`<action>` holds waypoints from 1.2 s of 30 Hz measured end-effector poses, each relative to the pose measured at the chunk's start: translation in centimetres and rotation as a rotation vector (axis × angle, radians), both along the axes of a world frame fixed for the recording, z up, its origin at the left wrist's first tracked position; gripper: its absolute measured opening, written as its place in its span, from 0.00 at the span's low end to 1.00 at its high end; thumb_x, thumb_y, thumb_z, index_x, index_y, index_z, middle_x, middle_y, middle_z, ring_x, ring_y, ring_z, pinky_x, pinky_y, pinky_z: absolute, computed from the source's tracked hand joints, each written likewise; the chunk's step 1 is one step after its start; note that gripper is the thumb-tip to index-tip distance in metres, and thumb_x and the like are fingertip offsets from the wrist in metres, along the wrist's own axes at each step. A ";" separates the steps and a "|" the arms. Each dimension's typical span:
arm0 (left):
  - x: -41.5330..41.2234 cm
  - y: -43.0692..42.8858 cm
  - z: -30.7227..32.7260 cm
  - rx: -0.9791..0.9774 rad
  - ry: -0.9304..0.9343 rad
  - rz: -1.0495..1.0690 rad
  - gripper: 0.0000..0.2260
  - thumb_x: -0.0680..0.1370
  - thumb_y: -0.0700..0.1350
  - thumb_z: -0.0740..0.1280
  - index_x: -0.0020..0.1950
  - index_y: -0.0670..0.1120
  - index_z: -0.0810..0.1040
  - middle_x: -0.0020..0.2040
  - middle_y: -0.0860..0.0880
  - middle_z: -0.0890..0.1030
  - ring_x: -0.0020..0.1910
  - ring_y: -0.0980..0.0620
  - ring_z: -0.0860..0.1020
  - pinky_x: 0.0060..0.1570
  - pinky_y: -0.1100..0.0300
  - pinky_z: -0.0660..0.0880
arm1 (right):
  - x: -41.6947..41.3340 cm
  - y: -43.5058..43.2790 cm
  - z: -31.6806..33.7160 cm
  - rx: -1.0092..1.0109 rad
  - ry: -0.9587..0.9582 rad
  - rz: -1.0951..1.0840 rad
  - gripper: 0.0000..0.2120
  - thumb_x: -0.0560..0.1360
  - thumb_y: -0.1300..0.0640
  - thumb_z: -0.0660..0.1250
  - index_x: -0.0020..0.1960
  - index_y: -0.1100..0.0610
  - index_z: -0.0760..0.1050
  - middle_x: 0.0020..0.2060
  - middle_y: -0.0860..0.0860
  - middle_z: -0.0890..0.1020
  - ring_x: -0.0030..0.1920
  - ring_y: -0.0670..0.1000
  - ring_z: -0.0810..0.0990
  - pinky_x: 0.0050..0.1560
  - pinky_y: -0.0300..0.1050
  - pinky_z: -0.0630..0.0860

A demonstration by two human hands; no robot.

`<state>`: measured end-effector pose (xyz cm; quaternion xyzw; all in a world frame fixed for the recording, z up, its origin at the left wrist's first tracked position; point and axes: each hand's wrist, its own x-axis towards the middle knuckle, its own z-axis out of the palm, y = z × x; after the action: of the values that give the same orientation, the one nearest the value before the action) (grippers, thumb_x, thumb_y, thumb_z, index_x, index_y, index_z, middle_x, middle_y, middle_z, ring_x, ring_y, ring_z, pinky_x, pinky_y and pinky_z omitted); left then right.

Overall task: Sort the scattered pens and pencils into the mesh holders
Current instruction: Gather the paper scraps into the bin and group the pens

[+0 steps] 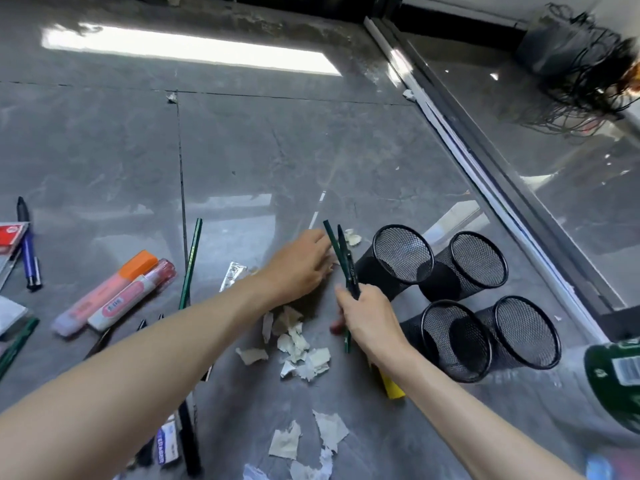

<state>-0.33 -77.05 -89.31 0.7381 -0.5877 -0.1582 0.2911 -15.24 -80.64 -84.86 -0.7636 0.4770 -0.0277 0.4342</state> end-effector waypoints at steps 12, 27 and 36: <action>-1.4 -4.3 -0.8 0.335 -0.363 -0.229 0.24 0.82 0.47 0.50 0.78 0.47 0.50 0.78 0.50 0.48 0.77 0.50 0.46 0.73 0.48 0.50 | -2.5 0.1 -1.4 -0.040 -0.054 -0.026 0.12 0.80 0.53 0.59 0.39 0.55 0.70 0.26 0.55 0.76 0.24 0.50 0.74 0.29 0.45 0.71; 0.4 9.6 1.2 0.391 -0.091 0.069 0.26 0.82 0.54 0.50 0.78 0.47 0.48 0.78 0.49 0.43 0.76 0.53 0.40 0.73 0.58 0.40 | -2.9 1.2 0.0 -0.061 0.138 -0.041 0.20 0.75 0.47 0.67 0.30 0.54 0.64 0.26 0.52 0.70 0.34 0.57 0.74 0.41 0.51 0.76; -4.7 13.7 0.0 0.260 -0.201 -0.107 0.30 0.78 0.62 0.38 0.77 0.50 0.43 0.78 0.53 0.47 0.73 0.62 0.39 0.68 0.66 0.28 | -7.3 2.9 0.9 -0.226 0.271 0.057 0.03 0.76 0.59 0.61 0.49 0.57 0.71 0.47 0.60 0.81 0.51 0.63 0.77 0.46 0.49 0.72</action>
<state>-5.08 -63.40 -89.28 0.7493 -0.6269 -0.1735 0.1240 -22.51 -77.70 -83.91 -0.8175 0.5032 0.0344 0.2780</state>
